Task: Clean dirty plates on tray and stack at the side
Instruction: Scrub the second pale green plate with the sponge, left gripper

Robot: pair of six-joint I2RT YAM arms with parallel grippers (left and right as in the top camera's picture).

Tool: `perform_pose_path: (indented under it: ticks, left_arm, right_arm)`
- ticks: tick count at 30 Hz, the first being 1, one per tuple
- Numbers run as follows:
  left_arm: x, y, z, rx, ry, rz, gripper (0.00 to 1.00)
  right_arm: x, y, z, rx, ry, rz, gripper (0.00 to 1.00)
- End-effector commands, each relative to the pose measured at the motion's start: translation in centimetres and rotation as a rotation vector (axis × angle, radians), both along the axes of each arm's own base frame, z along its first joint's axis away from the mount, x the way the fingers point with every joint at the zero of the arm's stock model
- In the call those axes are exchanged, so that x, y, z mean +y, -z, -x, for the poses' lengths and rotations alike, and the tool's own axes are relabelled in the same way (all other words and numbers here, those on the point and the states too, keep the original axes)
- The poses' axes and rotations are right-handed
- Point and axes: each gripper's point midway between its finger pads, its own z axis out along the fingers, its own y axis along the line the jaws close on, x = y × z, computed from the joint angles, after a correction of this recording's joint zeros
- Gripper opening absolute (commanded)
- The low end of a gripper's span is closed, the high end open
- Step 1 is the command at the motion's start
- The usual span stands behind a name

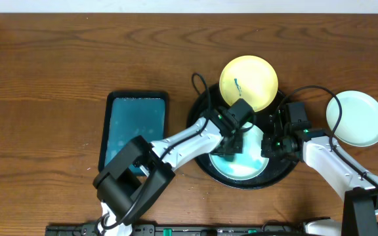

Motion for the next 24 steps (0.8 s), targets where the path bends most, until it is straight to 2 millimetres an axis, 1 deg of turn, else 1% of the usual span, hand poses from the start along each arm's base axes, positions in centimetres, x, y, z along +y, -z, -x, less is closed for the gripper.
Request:
perform_pose_path:
  ticks: [1,2,4,6,7,9,10,11,13,16,21,24]
  left_arm:
    - [9.1,2.6,-0.8,-0.027,-0.139,-0.429,0.07]
    - [9.6,2.0,-1.0,-0.04,-0.136,-0.468,0.08]
    - [10.0,1.4,-1.2,-0.047,-0.134,-0.494,0.07]
    - [9.4,1.6,-1.0,-0.034,-0.135,-0.464,0.08]
    - [8.5,1.8,-0.8,-0.013,-0.133,-0.423,0.08]
    - [5.3,2.2,0.1,0.046,-0.086,-0.276,0.07]
    - [4.2,2.3,0.5,0.063,-0.07,-0.226,0.07]
    - [2.3,2.2,1.0,0.092,-0.042,-0.143,0.08]
    - [-0.7,1.7,1.9,0.129,-0.007,-0.021,0.08]
    - [-4.1,1.0,3.1,0.136,0.056,0.101,0.07]
    - [-6.0,0.9,4.1,0.113,0.1,0.137,0.07]
    - [-6.2,1.1,4.1,0.117,0.078,0.141,0.07]
  right_arm:
    - [-0.2,1.0,0.5,0.036,0.021,0.021,0.01]
    - [-0.2,1.0,0.5,0.037,0.021,0.022,0.01]
    - [-0.2,1.0,0.5,0.037,0.021,0.022,0.01]
    - [-0.2,1.0,0.5,0.037,0.025,0.021,0.01]
    - [-0.2,1.0,0.5,0.037,0.025,0.021,0.01]
    - [-0.2,1.0,0.5,0.036,0.03,0.021,0.01]
    - [-0.3,1.0,0.5,0.036,0.038,0.023,0.01]
    - [-0.4,1.0,0.5,0.038,0.056,0.027,0.01]
    - [-0.6,1.1,0.4,0.04,0.083,0.033,0.01]
    - [-0.9,1.1,0.1,0.037,0.144,0.038,0.01]
    - [-0.7,0.8,-0.8,0.006,0.185,0.017,0.01]
    - [-0.5,0.8,-0.8,0.008,0.184,0.011,0.01]
